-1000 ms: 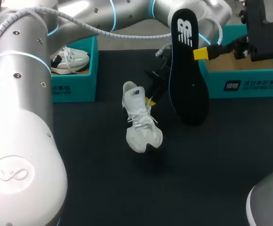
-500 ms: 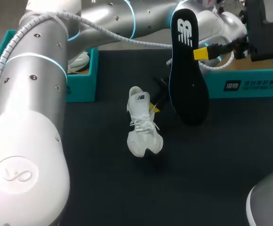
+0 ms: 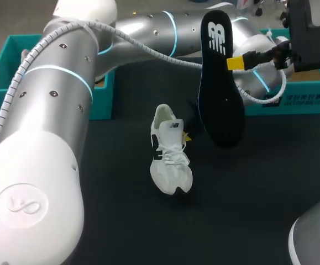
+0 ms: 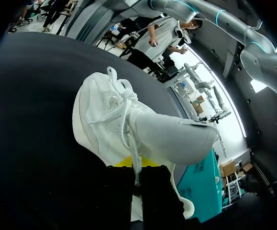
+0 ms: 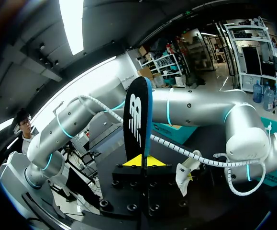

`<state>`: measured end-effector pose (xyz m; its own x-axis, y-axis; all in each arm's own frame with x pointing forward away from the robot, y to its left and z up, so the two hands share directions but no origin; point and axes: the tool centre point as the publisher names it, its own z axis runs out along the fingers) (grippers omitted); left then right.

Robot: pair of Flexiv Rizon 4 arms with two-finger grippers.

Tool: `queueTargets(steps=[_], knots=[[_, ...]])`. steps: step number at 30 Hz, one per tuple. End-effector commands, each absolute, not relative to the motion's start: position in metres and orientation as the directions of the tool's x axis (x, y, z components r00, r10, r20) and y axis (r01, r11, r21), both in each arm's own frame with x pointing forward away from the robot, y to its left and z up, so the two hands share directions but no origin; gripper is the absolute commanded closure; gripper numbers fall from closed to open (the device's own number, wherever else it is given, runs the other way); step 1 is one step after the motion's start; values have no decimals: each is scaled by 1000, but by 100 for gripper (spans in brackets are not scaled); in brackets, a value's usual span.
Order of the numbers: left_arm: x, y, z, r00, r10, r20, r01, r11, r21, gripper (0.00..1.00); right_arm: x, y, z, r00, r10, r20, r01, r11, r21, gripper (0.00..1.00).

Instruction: Take the shoe out of the shoebox, open the shoe tongue, remove and reinsert the insole, then place the shoe into the shoebox

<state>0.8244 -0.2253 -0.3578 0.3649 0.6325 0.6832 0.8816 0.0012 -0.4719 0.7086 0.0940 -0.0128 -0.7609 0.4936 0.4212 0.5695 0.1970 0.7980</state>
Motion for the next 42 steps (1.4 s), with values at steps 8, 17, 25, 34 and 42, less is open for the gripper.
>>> queueTargets(steps=[8, 17, 25, 34, 42], knots=[[820, -228, -363, 350, 631, 692, 885, 21, -466, 0, 712, 96, -13, -760, 494, 422, 571, 199, 796, 100], [826, -228, -342, 233, 728, 644, 913, 64, -402, 0, 712, 96, -13, -760, 494, 422, 571, 199, 796, 100], [843, -230, -324, 81, 809, 582, 937, 138, -322, 0, 712, 96, -13, -760, 494, 422, 571, 199, 796, 100], [859, -230, -306, -33, 878, 477, 958, 164, -236, 0, 712, 96, -13, -760, 494, 422, 571, 199, 796, 100], [868, -234, -289, -101, 928, 358, 971, 171, -169, 0, 712, 96, -13, -760, 494, 422, 571, 199, 796, 100]])
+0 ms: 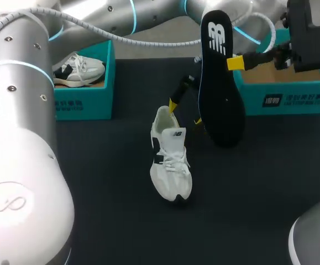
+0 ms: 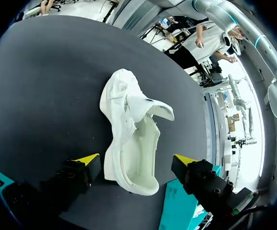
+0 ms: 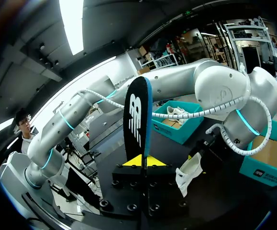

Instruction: Take the shoe out of the shoebox, open the shoe tongue, remove and reinsert the insole, then place the shoe into the shoebox

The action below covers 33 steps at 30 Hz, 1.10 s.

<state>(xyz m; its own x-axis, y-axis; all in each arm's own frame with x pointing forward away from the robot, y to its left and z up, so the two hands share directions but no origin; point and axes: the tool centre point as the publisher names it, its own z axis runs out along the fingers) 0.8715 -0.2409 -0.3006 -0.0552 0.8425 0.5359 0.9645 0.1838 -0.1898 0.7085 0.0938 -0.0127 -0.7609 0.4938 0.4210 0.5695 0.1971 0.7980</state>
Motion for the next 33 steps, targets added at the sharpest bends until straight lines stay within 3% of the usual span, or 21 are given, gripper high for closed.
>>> queueTargets(steps=[1, 25, 33], knots=[[868, -234, -289, -101, 928, 358, 971, 171, -169, 0, 712, 96, -13, -760, 494, 422, 571, 199, 796, 100], [868, -234, -289, -101, 928, 358, 971, 171, -169, 0, 712, 96, -13, -760, 494, 422, 571, 199, 796, 100], [886, -237, -254, -207, 968, 145, 960, 229, -164, 0, 712, 96, -13, -760, 494, 422, 571, 199, 796, 100]])
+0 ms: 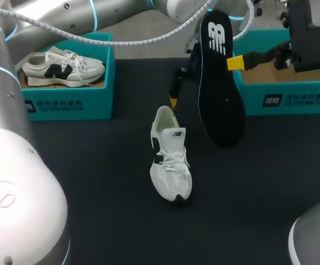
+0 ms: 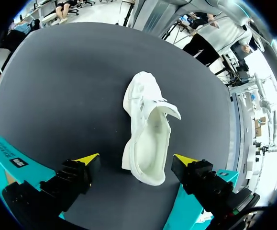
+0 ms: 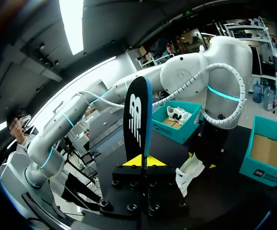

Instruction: Take the shoe out of the shoebox, open the shoe tongue, remove and reinsert the insole, then place the shoe into the shoebox

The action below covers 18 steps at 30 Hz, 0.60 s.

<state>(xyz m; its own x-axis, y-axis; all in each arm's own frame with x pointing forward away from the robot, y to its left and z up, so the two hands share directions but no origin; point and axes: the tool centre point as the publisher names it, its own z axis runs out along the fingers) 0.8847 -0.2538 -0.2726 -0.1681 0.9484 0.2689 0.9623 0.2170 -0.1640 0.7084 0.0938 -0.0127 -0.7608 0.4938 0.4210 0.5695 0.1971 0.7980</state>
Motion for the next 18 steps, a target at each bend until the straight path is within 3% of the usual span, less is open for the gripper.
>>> queueTargets(steps=[1, 10, 18], knots=[[888, -236, -250, -219, 968, 123, 959, 237, -153, 0, 716, 95, -12, -752, 487, 445, 585, 180, 791, 100], [900, -220, -220, -315, 944, -96, 941, 297, -164, 0, 756, 85, -2, -711, 446, 543, 647, 112, 755, 100], [901, -193, -190, -342, 897, -281, 938, 311, -149, 0, 782, 77, -6, -588, 418, 692, 767, 16, 642, 100]])
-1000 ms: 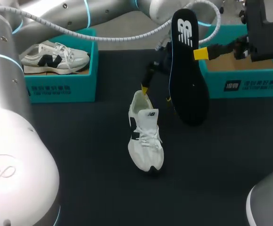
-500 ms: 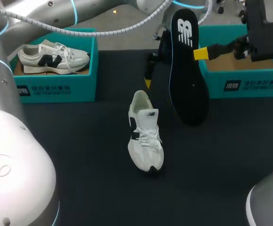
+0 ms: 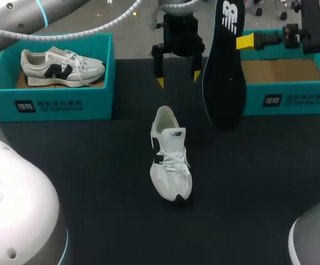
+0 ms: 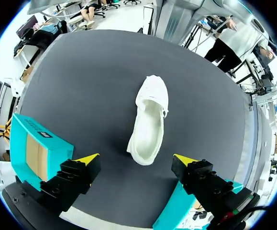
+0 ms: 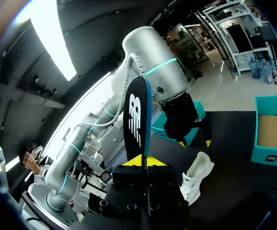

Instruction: Take the shoe out of the shoebox, open the shoe tongue, remove and reinsert the insole, then place the shoe into the shoebox

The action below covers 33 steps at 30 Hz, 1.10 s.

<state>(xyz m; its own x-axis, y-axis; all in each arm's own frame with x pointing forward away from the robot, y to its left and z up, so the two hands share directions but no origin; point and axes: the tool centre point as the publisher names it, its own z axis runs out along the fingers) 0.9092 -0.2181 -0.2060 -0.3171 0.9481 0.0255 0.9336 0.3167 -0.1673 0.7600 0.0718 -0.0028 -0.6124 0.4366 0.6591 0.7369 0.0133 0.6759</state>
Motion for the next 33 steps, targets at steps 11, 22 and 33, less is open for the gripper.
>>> queueTargets(steps=[11, 22, 33], knots=[[881, -179, -125, -215, 827, -519, 973, 227, -40, 0, 812, 70, -36, -345, 441, 828, 908, -66, 414, 100], [874, -169, -93, -96, 744, -661, 990, 143, 18, 0, 820, 68, -52, -245, 450, 859, 952, -55, 300, 100], [875, -168, -84, -68, 700, -711, 996, 87, -10, 0, 821, 67, -53, -233, 461, 856, 949, -85, 304, 100]])
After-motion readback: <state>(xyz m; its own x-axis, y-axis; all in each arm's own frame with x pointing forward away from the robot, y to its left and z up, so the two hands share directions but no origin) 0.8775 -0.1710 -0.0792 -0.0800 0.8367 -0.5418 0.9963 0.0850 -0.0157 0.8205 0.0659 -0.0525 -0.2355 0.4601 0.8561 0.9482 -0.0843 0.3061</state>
